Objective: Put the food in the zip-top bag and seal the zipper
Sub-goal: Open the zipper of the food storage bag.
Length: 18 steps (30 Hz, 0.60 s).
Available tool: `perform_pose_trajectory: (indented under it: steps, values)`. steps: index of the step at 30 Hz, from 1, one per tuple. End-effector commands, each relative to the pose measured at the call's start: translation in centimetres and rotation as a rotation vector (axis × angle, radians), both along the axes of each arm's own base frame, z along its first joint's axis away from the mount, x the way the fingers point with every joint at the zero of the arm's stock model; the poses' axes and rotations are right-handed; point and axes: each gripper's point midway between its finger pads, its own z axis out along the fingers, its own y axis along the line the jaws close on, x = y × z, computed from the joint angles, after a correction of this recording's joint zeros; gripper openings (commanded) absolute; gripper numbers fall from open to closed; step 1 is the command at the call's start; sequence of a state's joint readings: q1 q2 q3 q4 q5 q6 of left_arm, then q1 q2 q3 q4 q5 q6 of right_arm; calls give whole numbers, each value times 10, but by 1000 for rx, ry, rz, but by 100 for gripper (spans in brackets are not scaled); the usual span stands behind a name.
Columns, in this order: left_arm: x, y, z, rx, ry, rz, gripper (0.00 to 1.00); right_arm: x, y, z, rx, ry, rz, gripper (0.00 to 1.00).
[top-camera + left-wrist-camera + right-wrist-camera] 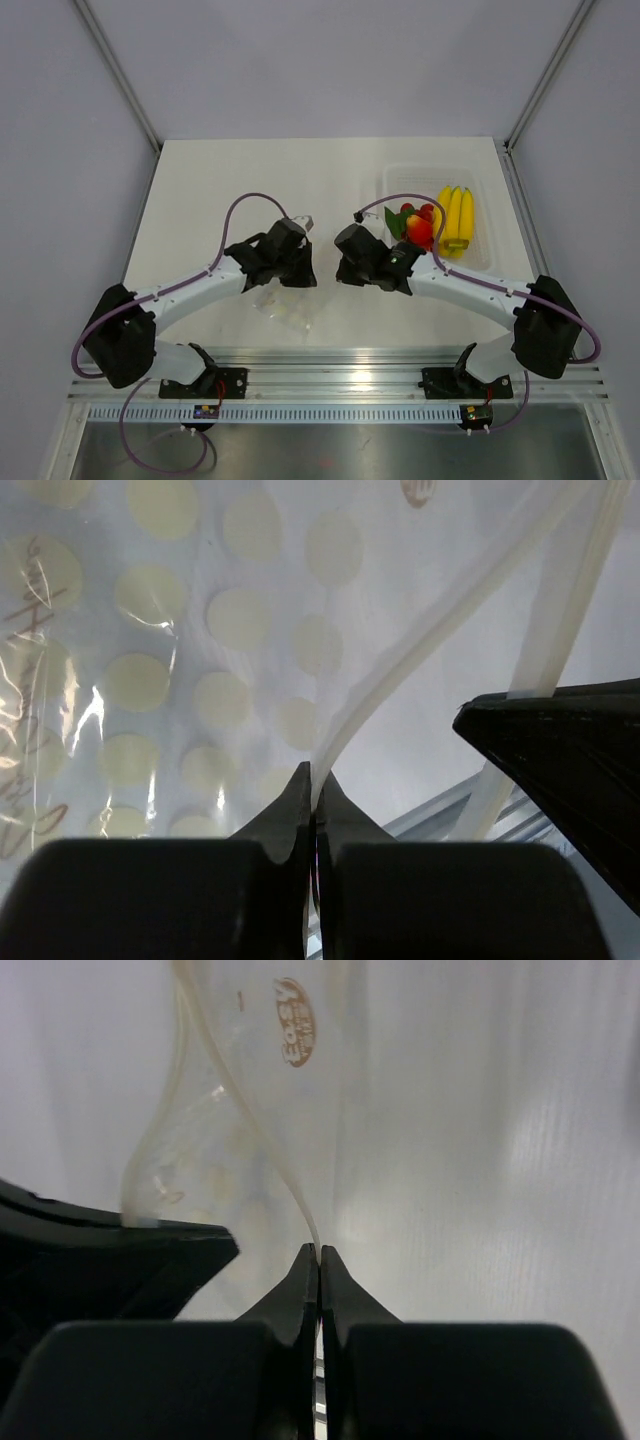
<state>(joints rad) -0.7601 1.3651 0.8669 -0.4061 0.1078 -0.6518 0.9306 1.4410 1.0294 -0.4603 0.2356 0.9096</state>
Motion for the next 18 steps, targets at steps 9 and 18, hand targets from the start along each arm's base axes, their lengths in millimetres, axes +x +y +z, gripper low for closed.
perform_pose_trajectory:
  steps: [9, 18]
  values:
    - [47, 31, 107, 146, -236, 133, 0, 32, -22, 26, -232, -84, -120, 0]
    - [58, 30, 118, 158, -256, 135, 0, 55, -27, 27, -248, -103, -144, 0]
